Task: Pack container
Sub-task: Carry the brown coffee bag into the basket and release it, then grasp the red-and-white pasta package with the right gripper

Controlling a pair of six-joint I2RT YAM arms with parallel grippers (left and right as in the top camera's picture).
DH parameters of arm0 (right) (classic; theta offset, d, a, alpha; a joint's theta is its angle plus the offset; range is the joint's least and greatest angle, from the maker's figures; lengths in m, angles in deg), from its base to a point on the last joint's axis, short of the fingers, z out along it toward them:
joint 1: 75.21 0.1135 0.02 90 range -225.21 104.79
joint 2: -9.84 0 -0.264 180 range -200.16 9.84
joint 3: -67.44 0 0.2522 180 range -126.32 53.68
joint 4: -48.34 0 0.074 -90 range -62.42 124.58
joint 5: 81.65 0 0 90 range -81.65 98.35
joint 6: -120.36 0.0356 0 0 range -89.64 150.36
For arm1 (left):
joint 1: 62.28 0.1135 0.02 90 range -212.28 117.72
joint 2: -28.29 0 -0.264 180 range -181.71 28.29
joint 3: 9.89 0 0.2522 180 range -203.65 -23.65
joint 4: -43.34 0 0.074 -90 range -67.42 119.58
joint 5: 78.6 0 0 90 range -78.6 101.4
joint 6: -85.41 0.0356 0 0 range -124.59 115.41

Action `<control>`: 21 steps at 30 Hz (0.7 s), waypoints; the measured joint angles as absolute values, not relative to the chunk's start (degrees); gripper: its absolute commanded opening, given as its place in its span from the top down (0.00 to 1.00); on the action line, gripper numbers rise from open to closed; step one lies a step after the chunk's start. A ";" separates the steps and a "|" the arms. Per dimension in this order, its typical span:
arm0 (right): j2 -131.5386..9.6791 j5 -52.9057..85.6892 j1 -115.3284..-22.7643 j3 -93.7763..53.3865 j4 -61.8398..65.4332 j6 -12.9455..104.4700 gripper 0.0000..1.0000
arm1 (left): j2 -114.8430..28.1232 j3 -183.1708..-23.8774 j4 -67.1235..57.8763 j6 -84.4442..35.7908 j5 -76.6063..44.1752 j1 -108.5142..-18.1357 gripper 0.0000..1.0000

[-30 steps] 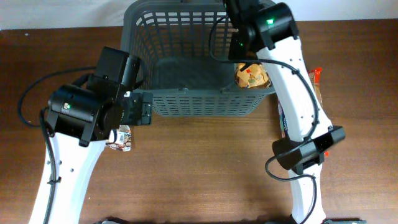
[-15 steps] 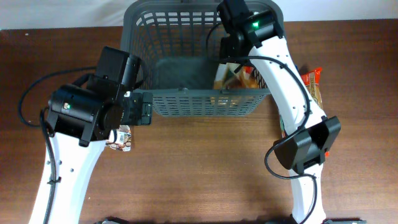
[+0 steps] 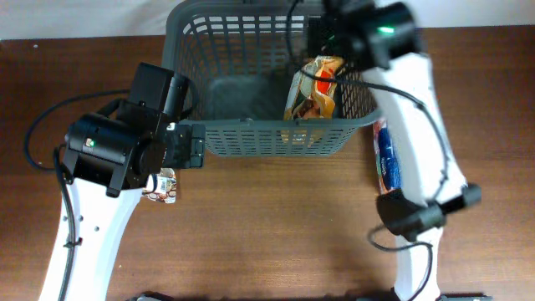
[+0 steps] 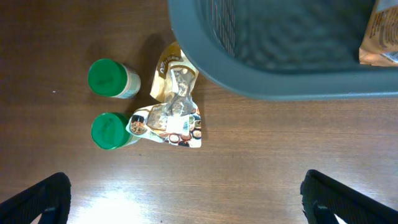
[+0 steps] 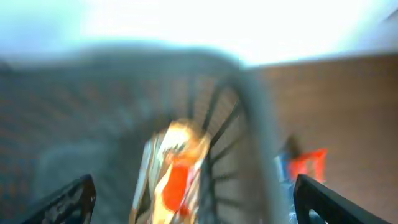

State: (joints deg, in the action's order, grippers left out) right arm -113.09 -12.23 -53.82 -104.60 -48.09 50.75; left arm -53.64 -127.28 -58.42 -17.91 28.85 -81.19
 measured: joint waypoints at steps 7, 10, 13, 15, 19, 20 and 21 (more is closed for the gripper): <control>-100.72 -14.59 -74.46 -114.69 -53.58 46.64 0.07 | -53.64 -127.28 -58.45 -17.91 28.85 -81.19 0.01; -100.85 -12.47 -84.62 -113.25 -57.95 46.55 0.07 | -53.64 -127.28 -58.42 -17.91 28.85 -81.19 0.01; -103.93 -7.68 -90.59 -107.59 -59.11 46.18 0.07 | -53.64 -127.28 -58.45 -17.91 28.85 -81.19 0.01; -107.52 -4.23 -93.27 -101.69 -58.91 45.28 0.07 | -53.64 -127.28 -58.45 -17.91 28.85 -81.19 0.01; -114.45 1.87 -95.68 -88.73 -57.29 39.84 0.07 | -53.64 -127.28 -58.45 -17.91 28.85 -81.19 0.01; -115.71 3.00 -95.77 -85.47 -56.35 38.20 0.07 | -53.64 -127.28 -58.45 -17.91 28.85 -81.19 0.01; -116.48 3.88 -95.74 -82.76 -55.54 36.95 0.07 | -53.64 -127.28 -58.45 -17.91 28.85 -81.19 0.01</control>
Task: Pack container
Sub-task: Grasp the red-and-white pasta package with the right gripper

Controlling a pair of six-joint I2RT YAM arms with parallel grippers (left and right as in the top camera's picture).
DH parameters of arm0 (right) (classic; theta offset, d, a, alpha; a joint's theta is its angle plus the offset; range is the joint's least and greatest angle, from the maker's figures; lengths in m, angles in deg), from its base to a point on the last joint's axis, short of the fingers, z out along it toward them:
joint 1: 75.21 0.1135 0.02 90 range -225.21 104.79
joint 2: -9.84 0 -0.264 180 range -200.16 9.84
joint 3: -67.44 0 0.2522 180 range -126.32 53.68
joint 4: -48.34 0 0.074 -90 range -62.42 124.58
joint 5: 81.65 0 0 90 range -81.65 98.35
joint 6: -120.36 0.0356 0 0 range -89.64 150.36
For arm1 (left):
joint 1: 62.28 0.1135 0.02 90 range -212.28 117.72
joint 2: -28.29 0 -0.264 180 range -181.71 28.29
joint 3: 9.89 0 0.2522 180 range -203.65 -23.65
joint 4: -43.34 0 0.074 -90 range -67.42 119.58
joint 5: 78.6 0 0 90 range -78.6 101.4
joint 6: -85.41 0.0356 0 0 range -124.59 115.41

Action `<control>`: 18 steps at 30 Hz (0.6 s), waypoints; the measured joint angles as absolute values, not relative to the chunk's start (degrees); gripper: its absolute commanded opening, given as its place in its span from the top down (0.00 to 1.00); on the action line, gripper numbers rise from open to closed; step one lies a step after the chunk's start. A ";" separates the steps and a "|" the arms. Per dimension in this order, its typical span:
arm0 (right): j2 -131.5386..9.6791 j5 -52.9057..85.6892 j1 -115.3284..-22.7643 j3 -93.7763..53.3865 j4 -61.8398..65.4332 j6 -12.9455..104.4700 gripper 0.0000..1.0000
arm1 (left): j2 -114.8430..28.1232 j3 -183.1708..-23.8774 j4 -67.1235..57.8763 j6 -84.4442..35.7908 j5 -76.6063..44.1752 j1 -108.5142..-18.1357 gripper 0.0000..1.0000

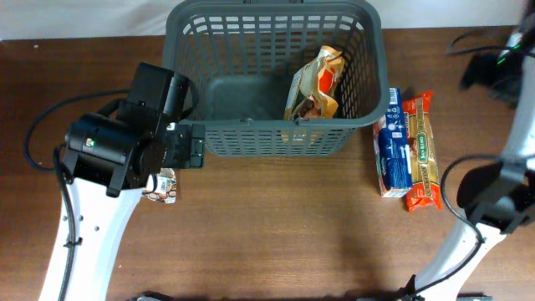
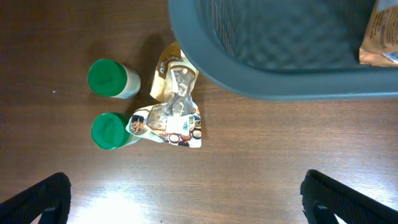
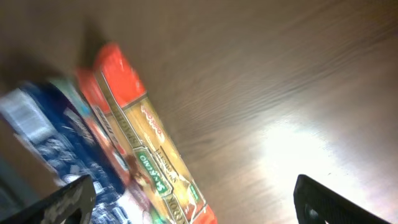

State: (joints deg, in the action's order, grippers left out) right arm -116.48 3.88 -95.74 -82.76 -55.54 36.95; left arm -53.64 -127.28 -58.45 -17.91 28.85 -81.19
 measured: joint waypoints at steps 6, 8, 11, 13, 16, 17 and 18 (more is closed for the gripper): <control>-117.99 7.24 -95.42 -66.78 -46.54 32.23 0.07 | -53.64 -127.28 -58.45 -17.91 28.85 -81.19 0.01; -117.99 7.86 -95.42 -62.91 -43.90 31.34 0.07 | -53.64 -127.28 -58.45 -17.91 28.85 -81.19 0.01; -117.99 8.88 -95.24 -58.00 -41.14 30.27 0.08 | -53.64 -127.28 -58.45 -17.91 28.85 -81.19 0.01; -117.99 10.02 -95.07 -55.09 -39.52 29.37 0.08 | -53.64 -127.28 -58.45 -17.91 28.83 -81.19 0.01; -117.99 11.11 -93.89 -51.05 -37.21 28.21 0.08 | -53.64 -127.28 -58.45 -17.91 28.85 -81.19 0.01; -117.99 11.38 -93.25 -49.87 -36.49 27.91 0.08 | -53.64 -127.28 -58.47 -17.91 28.85 -81.19 0.01; -117.99 11.48 -92.66 -48.97 -35.74 27.53 0.08 | -53.64 -127.28 -58.45 -17.91 28.85 -81.19 0.01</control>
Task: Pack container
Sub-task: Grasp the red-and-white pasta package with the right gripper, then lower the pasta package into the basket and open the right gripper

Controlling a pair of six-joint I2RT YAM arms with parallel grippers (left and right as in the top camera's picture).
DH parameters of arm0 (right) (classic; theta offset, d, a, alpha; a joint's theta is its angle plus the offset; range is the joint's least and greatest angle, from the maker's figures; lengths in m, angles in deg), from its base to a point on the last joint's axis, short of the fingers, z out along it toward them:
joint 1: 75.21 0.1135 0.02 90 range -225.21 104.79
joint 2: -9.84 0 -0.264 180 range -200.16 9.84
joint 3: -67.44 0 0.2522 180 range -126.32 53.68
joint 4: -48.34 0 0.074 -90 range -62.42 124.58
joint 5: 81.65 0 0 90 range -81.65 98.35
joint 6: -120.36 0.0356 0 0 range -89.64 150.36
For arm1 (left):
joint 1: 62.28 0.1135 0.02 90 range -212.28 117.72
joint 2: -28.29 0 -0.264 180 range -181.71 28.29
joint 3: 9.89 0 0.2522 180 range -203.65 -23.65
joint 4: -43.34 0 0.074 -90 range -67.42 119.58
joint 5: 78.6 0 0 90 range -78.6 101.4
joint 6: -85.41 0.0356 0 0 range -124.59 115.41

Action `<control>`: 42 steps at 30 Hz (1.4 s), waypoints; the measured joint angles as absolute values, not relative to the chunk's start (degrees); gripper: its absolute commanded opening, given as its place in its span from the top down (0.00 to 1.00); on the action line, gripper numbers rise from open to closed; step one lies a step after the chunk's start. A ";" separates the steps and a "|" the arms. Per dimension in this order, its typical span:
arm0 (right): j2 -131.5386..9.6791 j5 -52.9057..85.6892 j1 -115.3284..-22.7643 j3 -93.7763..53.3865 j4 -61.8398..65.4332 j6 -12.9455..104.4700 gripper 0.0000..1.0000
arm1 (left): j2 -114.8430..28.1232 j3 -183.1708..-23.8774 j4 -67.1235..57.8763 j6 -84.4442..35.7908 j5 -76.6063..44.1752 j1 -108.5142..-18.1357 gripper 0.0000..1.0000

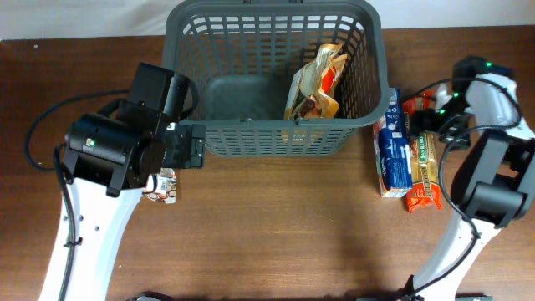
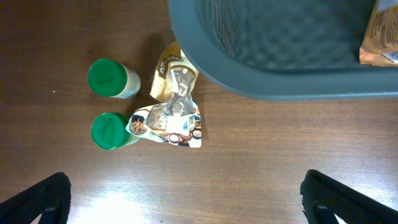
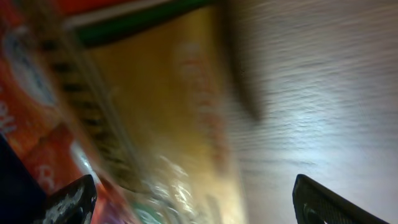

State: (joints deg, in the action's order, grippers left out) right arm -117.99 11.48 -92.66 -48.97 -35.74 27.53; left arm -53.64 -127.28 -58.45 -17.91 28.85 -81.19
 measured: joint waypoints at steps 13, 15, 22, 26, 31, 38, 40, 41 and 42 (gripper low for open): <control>-115.41 11.27 -88.93 -41.43 -29.12 26.75 0.96 | -53.64 -127.28 -58.45 -17.91 28.85 -81.19 0.01; -114.86 11.33 -89.06 -41.23 -28.92 27.23 0.96 | -53.64 -127.28 -58.45 -17.91 28.85 -81.19 0.01; -114.36 11.29 -88.97 -49.34 -34.72 31.05 0.96 | -53.64 -127.28 -58.42 -17.91 28.85 -81.19 0.01; -112.06 11.22 -88.12 -65.73 -38.69 31.84 0.96 | -53.67 -127.28 -58.45 -17.91 28.85 -81.19 0.01; -103.45 10.87 -83.16 -88.66 -40.00 31.82 0.96 | -53.67 -127.28 -58.45 -17.91 28.85 -81.19 0.01; -92.83 14.57 -62.35 -104.20 -40.79 16.39 0.96 | -53.69 -127.28 -58.47 -17.91 28.85 -81.19 0.01; -93.94 15.09 -57.74 -104.25 -41.29 7.95 0.96 | -53.69 -127.28 -58.47 -17.91 28.83 -81.19 0.01; -94.73 15.18 -56.58 -104.22 -41.29 5.48 0.96 | -53.69 -127.28 -58.45 -17.91 28.85 -81.19 0.01; -96.39 15.35 -55.03 -103.98 -41.08 1.81 0.96 | -53.69 -127.28 -58.47 -17.87 28.90 -81.21 0.01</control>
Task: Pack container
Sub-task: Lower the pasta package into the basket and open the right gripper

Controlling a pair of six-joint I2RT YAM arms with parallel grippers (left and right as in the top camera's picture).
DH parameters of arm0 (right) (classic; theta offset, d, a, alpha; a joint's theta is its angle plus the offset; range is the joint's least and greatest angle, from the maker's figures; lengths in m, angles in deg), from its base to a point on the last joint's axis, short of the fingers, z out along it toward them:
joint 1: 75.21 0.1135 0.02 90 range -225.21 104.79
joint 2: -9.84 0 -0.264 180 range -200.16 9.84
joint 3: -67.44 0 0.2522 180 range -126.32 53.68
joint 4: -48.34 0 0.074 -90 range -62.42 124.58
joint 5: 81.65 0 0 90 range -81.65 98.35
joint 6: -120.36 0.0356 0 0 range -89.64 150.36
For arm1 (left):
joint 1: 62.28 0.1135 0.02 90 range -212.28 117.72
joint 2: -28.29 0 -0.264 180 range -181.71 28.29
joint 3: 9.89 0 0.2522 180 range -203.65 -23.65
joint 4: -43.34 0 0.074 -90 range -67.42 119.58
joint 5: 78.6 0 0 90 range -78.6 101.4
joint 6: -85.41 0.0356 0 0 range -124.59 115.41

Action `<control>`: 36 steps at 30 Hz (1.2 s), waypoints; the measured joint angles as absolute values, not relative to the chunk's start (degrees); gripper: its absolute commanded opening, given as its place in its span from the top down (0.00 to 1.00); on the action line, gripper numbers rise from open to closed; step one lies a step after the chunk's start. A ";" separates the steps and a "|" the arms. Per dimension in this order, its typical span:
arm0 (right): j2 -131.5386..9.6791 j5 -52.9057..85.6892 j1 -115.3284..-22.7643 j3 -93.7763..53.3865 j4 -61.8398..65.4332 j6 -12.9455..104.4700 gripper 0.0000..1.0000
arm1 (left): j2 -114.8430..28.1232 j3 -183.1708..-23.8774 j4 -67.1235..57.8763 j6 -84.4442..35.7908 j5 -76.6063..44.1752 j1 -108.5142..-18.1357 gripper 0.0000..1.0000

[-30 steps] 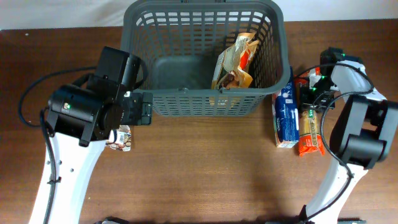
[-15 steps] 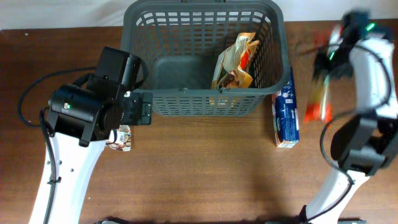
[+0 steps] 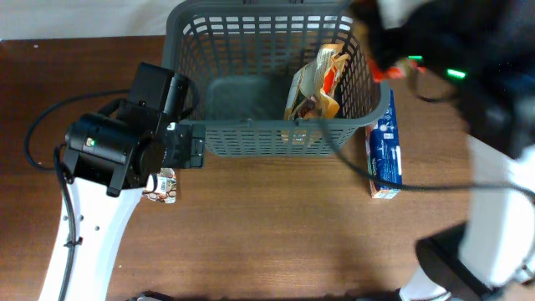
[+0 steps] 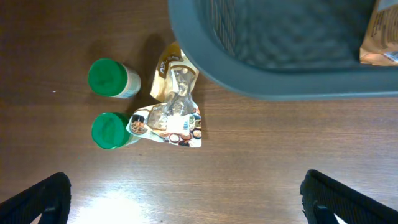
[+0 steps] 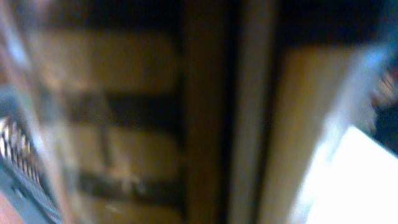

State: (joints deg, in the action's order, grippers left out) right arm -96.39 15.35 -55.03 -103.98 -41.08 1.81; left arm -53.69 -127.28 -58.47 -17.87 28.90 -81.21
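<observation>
The grey basket (image 3: 276, 134) stands at the table's back, with an orange snack bag (image 3: 316, 86) leaning inside it. My right gripper (image 3: 393, 52) is a dark blur over the basket's right rim; a red end of the pasta packet (image 3: 381, 74) shows beneath it. Blurred yellow and dark bands of the pasta packet (image 5: 124, 112) fill the right wrist view and hide the fingers. A blue packet (image 3: 384, 155) lies right of the basket. My left gripper (image 4: 183, 190) hangs open over bare wood by the basket's front left corner (image 4: 205, 56).
Left of the basket lie a crumpled snack pouch (image 4: 174, 112) and two green-lidded jars (image 4: 112, 78) (image 4: 110, 130). In the overhead view the left arm (image 3: 109, 155) covers most of them; only the pouch (image 3: 161, 188) peeks out.
The pasta packet has left its place beside the blue packet. My right arm, then low over that packet, is now raised over the basket's right rim. The left arm has not moved.
My right gripper was first over the basket beside the orange bag. Then it was out past the table's right side, then down at the pasta packet next to the blue one. Now that packet is off the table, up at the basket's rim.
</observation>
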 measured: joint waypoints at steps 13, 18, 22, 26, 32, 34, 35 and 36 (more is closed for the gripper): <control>-118.91 19.75 -52.82 -100.86 -32.79 -17.78 0.96 | -53.69 -127.28 -63.85 -17.43 30.56 -81.19 0.01; -122.60 22.04 -52.82 -100.95 -28.86 -19.90 0.96 | -53.69 -127.28 -62.07 -17.43 30.47 -81.19 0.01; -127.25 22.57 -52.82 -101.03 -28.95 -20.44 0.96 | -53.69 -127.28 -58.23 -20.05 30.06 -79.90 0.01; -132.11 22.83 -52.80 -101.01 -30.69 -20.40 0.96 | -53.69 -127.28 -57.18 -25.54 29.31 -72.84 0.01; -133.79 22.59 -52.64 -101.71 -30.48 -18.02 0.92 | -53.73 -127.28 -56.33 -28.60 28.26 -58.22 0.01; -133.81 22.59 -52.91 -101.78 -30.23 -16.20 0.91 | -53.75 -127.28 -55.89 -28.60 28.00 -53.83 0.01; -133.81 22.59 -53.01 -101.78 -30.17 -15.33 0.91 | -53.73 -127.28 -55.52 -28.34 27.94 -51.82 0.01; -133.81 22.57 -53.06 -101.78 -30.08 -14.24 0.92 | -53.73 -127.28 -55.12 -27.99 27.94 -49.92 0.01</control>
